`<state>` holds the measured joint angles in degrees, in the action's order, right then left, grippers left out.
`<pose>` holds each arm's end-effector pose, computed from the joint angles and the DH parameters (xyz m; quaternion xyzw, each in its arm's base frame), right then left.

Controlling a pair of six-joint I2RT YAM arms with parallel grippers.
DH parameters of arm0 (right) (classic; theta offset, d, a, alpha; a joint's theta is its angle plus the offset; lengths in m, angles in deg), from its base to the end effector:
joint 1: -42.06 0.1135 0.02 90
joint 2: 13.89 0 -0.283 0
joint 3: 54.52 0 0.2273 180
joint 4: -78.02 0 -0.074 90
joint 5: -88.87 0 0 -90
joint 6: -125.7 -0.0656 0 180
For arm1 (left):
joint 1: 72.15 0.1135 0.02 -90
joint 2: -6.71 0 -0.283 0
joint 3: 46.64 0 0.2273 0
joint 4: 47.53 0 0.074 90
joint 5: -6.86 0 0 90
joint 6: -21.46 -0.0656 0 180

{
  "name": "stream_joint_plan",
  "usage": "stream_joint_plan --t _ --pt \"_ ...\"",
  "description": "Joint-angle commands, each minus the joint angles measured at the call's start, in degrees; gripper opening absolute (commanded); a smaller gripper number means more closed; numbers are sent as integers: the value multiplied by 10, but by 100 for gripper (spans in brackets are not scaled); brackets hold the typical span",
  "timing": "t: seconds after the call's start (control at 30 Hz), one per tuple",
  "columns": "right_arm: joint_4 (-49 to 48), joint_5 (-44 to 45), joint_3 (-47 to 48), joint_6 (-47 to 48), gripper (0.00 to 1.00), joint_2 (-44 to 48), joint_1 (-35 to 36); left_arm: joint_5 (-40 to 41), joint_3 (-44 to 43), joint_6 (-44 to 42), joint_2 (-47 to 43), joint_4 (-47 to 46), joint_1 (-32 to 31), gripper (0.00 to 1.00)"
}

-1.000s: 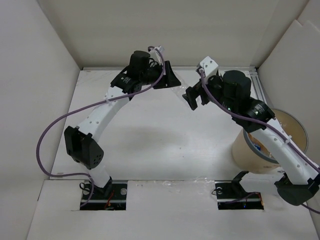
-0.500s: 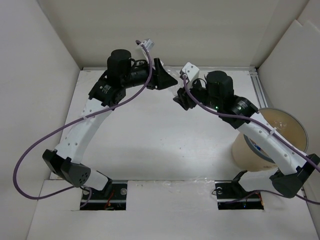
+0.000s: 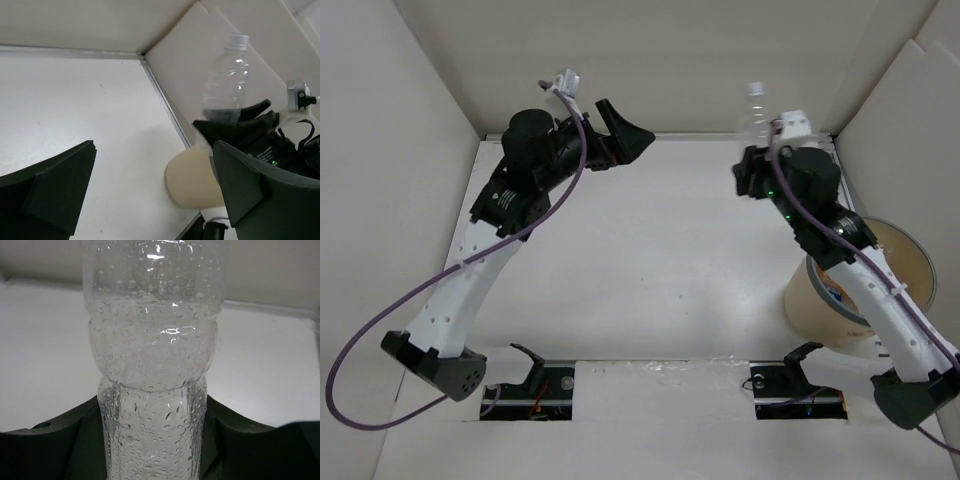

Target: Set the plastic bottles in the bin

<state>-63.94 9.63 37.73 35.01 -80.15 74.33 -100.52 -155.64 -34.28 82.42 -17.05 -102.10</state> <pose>0.2144 0.1209 0.4433 -0.1539 0.7608 0.1077 0.6212 0.2299 -0.1551 0.5192 0.0837 0.6853 -0.4687 0.5511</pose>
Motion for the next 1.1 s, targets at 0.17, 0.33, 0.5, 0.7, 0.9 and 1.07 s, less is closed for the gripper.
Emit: stream_joint_plan --t 0.17,0.33,0.5,0.7,0.9,1.07 --pt "113 248 -74 -261 0 188 -215 99 40 -1 -55 -22 1 100" --pt "180 353 -126 -331 0 282 -280 87 82 -1 -61 -28 1 100" --pt "234 408 -153 -385 20 340 -280 70 89 -13 -61 -28 1 100" --pt "262 408 -146 -396 100 332 -280 53 101 -19 -66 -28 1 100" --pt "289 372 -76 -370 100 301 -280 110 72 -44 -61 27 1 100" --pt "172 84 -30 -250 100 272 -280 211 54 -69 -66 73 1 100"
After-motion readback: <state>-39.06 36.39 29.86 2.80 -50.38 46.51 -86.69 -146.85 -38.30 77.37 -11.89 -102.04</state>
